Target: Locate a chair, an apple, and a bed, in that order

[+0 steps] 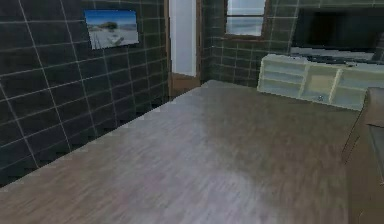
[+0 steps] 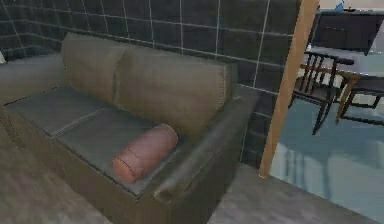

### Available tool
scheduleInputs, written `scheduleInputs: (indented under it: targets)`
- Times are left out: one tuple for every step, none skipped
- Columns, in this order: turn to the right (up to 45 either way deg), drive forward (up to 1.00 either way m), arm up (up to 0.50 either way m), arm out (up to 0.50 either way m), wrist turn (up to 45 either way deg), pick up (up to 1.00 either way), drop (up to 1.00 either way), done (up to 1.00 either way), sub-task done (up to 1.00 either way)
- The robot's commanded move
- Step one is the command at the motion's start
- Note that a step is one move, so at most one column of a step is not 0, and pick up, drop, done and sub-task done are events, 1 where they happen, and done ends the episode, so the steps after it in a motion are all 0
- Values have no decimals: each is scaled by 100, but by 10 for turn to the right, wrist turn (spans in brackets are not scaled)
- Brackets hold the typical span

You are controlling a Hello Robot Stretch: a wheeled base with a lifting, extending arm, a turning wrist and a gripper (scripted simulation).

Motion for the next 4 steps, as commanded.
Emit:
scheduleInputs:
  targets:
    - [-300,0,0,0,0,0,0,0,0]
    - [0,20,0,0,0,0,0,0,0]
    - [360,0,0,0,0,0,0,0,0]
    - [0,100,0,0,0,0,0,0,0]
